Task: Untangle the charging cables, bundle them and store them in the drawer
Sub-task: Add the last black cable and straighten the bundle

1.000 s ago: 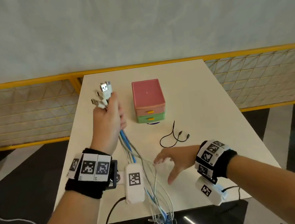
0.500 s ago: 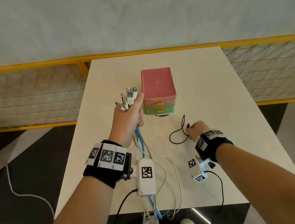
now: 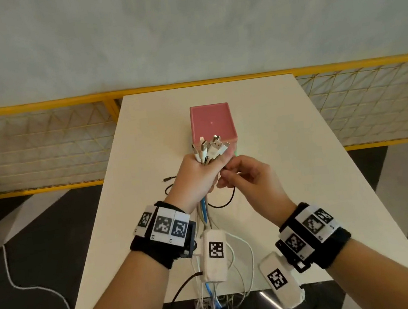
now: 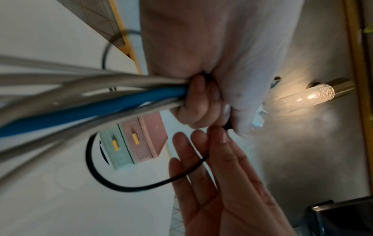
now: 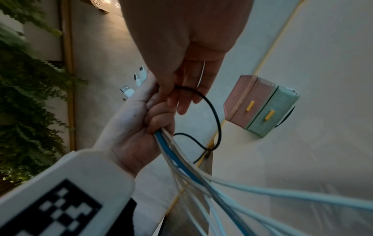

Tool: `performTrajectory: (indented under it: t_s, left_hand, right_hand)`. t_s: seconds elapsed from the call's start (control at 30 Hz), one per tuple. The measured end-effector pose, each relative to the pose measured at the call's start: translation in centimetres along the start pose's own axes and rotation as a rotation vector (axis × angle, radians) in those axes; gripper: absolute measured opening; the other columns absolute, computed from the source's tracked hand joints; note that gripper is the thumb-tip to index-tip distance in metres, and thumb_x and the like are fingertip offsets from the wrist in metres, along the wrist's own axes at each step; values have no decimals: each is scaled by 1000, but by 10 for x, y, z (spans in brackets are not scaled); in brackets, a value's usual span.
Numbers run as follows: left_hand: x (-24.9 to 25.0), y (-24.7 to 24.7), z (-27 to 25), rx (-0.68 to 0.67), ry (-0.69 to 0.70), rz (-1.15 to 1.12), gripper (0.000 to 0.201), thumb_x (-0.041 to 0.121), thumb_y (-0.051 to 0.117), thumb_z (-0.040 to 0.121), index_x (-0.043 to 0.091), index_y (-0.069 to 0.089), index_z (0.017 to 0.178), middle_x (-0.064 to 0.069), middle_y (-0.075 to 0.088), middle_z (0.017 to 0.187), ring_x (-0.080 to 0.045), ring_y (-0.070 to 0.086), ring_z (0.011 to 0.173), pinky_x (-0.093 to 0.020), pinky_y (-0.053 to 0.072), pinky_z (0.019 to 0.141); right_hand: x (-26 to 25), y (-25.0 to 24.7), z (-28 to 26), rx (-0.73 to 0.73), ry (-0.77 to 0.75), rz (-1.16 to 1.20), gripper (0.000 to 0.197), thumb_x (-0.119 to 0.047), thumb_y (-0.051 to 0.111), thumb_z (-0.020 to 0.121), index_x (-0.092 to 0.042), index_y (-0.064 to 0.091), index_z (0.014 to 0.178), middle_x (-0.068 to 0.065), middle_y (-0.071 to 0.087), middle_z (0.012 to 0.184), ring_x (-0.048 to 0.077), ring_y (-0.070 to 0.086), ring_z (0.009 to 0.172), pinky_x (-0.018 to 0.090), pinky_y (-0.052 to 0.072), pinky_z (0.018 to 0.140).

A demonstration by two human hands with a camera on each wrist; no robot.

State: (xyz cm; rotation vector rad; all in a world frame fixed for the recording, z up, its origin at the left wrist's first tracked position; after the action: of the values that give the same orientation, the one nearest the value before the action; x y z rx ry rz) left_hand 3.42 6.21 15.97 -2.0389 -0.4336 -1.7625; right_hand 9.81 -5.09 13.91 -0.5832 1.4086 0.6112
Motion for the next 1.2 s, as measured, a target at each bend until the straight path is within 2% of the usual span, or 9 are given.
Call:
performTrajectory:
  t_s: [0.27, 0.4, 0.5, 0.6, 0.73, 0.83, 0.93, 1.07, 1.2]
  left_hand:
    - [11, 7, -18, 7, 137, 0, 7, 19, 69, 90, 12, 67, 86, 14, 50, 42, -1, 43, 37, -15, 34, 42]
    - [13, 2, -23, 132, 147, 26, 27, 36, 59, 95, 21, 65, 74, 12, 45, 39, -4, 41, 38, -19, 34, 43]
    - [9, -3, -19, 120, 132, -96, 41, 40, 51, 98, 13, 51, 67, 7, 34, 47, -11, 28, 40, -25, 24, 47]
    - [19, -5, -20, 135, 174, -79, 48, 51, 46, 96, 19, 42, 61, -4, 37, 60, -18, 37, 54, -31, 32, 55]
    - [35, -10, -18, 109, 208, -235, 46, 48, 44, 95, 17, 37, 60, -7, 33, 60, -21, 45, 61, -22, 48, 62]
    - [42, 0, -21, 11, 214, -187, 47, 51, 47, 94, 19, 36, 62, 3, 28, 55, -15, 32, 51, -31, 40, 55]
    - [50, 6, -23, -13, 190, -201, 45, 46, 45, 96, 20, 34, 61, 12, 29, 47, -7, 27, 40, -21, 29, 40]
    - [67, -18, -23, 50, 260, -363, 38, 49, 45, 87, 19, 35, 65, 11, 27, 51, -6, 20, 41, -21, 16, 40]
    - [47, -49, -18, 231, 179, -581, 37, 43, 46, 96, 19, 41, 68, 10, 29, 52, -5, 24, 42, -18, 25, 41]
  right_hand:
    - [-15, -1, -14, 95, -83, 28, 16, 5, 60, 85, -9, 65, 81, 11, 70, 74, 28, 68, 72, 28, 55, 68]
    - [-10, 7, -22, -1, -32, 2, 9, -3, 61, 88, 3, 61, 82, 15, 70, 78, 24, 66, 67, 24, 54, 67]
    - [1, 13, -29, -225, 18, -236, 18, -11, 50, 96, -4, 64, 88, 10, 68, 69, 17, 62, 61, 23, 53, 70]
    - [10, 13, -31, -415, 51, -454, 24, -20, 38, 101, -13, 60, 96, -1, 62, 69, 14, 53, 57, 20, 45, 62]
    - [12, 19, -37, -444, 14, -520, 30, -30, 46, 98, -18, 48, 125, -5, 47, 107, -1, 50, 97, 18, 42, 89]
    - [-5, 33, -30, -428, -3, -331, 58, -28, 67, 86, -19, 40, 137, -9, 48, 127, 3, 48, 121, 22, 41, 102]
    - [-23, 51, -24, -429, -13, -182, 4, -9, 56, 92, -10, 59, 90, -1, 63, 78, 16, 61, 72, 31, 53, 73]
    - [-10, 55, -34, -406, 26, -202, 21, -18, 46, 98, -15, 44, 78, -2, 43, 60, 9, 44, 49, 20, 44, 51]
    - [-2, 42, -35, -425, 78, -315, 27, -27, 44, 99, -17, 41, 74, -3, 42, 59, 11, 40, 47, 28, 41, 46]
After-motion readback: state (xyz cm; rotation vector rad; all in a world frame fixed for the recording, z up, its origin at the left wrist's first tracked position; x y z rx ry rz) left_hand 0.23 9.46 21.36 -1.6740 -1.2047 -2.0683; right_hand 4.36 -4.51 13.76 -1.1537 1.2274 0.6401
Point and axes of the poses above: each hand's wrist, its own z-axis towards the middle knuckle, its own y-axis out of the palm, x = y × z, the point moved 4 cm from there along z, towards the middle knuckle
